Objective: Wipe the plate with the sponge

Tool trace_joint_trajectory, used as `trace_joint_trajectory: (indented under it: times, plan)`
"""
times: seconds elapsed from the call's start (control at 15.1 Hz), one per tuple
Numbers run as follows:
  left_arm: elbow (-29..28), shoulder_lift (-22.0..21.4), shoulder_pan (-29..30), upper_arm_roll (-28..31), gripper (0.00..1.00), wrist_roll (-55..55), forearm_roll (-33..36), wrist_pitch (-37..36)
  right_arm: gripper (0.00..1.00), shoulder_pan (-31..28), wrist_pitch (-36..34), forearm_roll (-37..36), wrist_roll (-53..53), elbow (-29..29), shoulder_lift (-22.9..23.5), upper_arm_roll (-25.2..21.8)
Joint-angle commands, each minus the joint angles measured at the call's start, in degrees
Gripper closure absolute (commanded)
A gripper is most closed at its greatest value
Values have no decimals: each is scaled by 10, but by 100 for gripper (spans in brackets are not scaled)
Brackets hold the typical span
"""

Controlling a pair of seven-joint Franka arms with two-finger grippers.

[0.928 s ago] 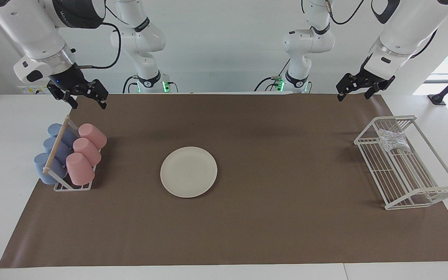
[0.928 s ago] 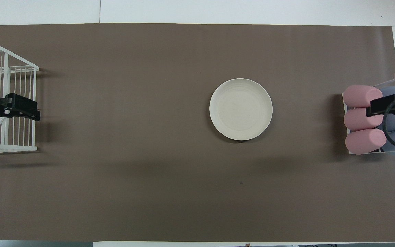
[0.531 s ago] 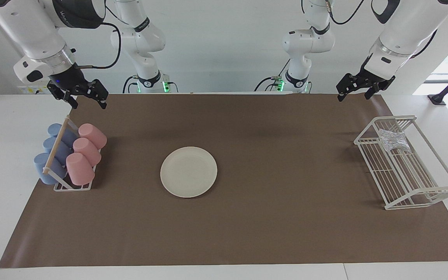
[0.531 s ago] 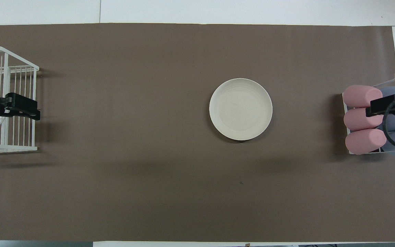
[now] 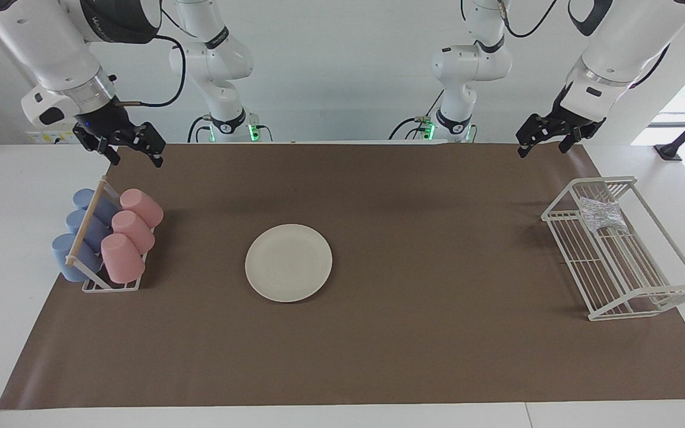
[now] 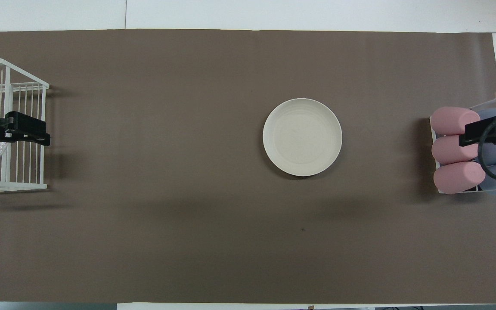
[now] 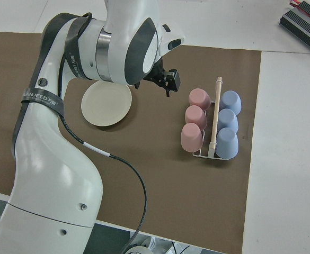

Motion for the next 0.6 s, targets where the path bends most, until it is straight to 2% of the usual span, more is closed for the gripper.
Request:
trace_joint_trajectory:
  times: [0.0, 0.2, 0.46, 0.53]
  plan:
    - [-35, -15, -2, -3, 0, -4, 34, 21, 0, 2, -25, -11, 94, -1, -7, 2]
    - [-50, 2, -10, -7, 0, -14, 109, 35, 0, 1, -51, -5, 175, -3, -9, 2]
    - [-142, 12, -40, -8, 0, -35, 251, 105, 0, 2, -53, -3, 274, -3, -9, 2]
    - [-155, 27, -46, -8, 0, -51, 286, 116, 0, 2, -53, -3, 324, -2, -9, 3]
